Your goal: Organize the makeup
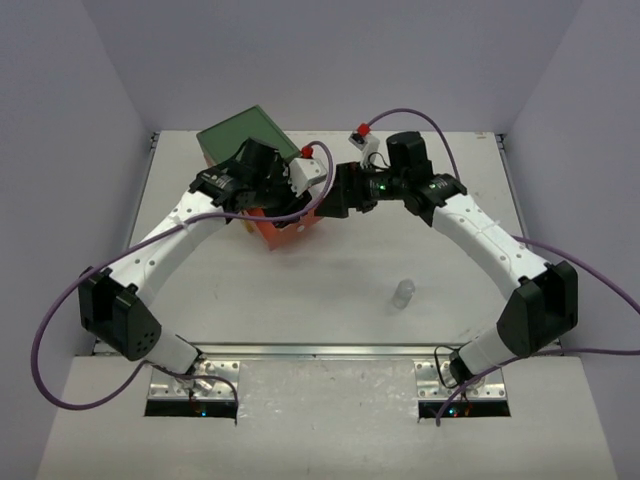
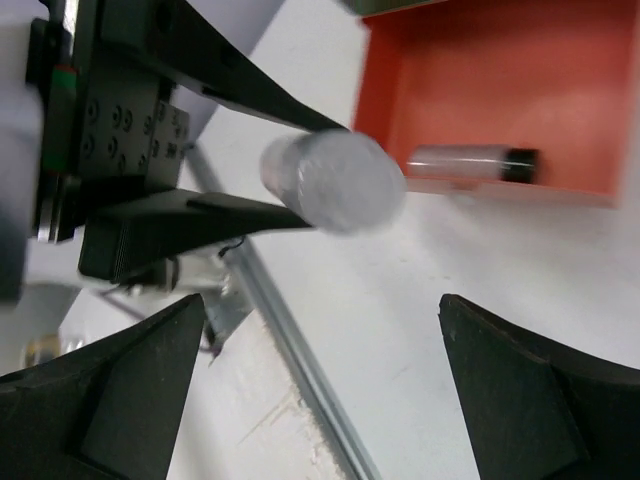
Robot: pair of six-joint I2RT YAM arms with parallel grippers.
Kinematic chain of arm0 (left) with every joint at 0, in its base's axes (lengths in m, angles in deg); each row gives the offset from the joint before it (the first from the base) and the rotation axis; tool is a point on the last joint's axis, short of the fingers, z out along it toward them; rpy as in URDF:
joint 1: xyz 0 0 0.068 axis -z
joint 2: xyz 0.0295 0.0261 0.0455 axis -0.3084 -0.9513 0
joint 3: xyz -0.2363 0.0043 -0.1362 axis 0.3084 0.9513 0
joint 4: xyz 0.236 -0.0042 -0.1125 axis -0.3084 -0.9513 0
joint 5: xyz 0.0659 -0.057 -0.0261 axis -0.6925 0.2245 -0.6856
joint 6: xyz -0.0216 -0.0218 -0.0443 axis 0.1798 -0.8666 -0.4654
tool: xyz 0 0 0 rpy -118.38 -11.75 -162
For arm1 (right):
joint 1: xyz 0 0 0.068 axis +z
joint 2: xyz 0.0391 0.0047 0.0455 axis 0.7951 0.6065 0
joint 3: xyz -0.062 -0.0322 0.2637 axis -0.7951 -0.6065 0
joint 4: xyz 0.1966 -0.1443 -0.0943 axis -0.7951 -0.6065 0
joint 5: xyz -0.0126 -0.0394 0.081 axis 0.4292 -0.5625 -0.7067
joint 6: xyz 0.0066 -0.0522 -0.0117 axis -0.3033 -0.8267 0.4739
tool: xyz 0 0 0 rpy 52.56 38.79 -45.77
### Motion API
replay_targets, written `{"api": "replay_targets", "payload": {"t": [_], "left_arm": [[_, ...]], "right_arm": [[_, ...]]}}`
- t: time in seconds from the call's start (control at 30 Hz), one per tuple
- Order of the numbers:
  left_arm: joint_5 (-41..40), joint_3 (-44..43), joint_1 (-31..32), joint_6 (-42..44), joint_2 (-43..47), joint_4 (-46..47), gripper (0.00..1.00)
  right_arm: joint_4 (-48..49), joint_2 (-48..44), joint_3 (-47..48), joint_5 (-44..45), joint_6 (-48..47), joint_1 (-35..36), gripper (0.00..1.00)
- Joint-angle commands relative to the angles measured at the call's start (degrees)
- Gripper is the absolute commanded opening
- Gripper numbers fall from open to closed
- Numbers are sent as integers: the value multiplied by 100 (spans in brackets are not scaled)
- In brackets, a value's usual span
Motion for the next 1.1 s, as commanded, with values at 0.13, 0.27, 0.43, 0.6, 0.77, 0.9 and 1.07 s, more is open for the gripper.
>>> {"api": "replay_targets", "payload": {"t": [0.13,0.27,0.43,0.6,0.77,0.9,1.07], "left_arm": [[-2127,-114,-429,-591,-715,856,0],[-2474,-151,-429,-503,-1064,1085,0],[-2711,-291,-429,-396,-1465,1226,7],[-2515,-377,-416,-355,-1553,1136,42],[-2351,-377,-420,-397,-1540,1020,65],[-2087,-385,-416,-468,-1492,931,72],[-1963,-513,-412,-542,-1466,833,74]], "right_arm": [[-610,-924,-542,3035,-302,-386,99],[-1285,-1119,-646,4016,-879,-393,99],[-1417,-1338,-947,4201,-1032,-393,99],[-1726,-1514,-1077,4203,-1204,-393,99],[-2575,-1550,-1010,4108,-1427,-393,99],[-3216,-1675,-1091,3979,-1430,-389,98],[-3423,-1748,-1538,3940,-1367,-393,94]]}}
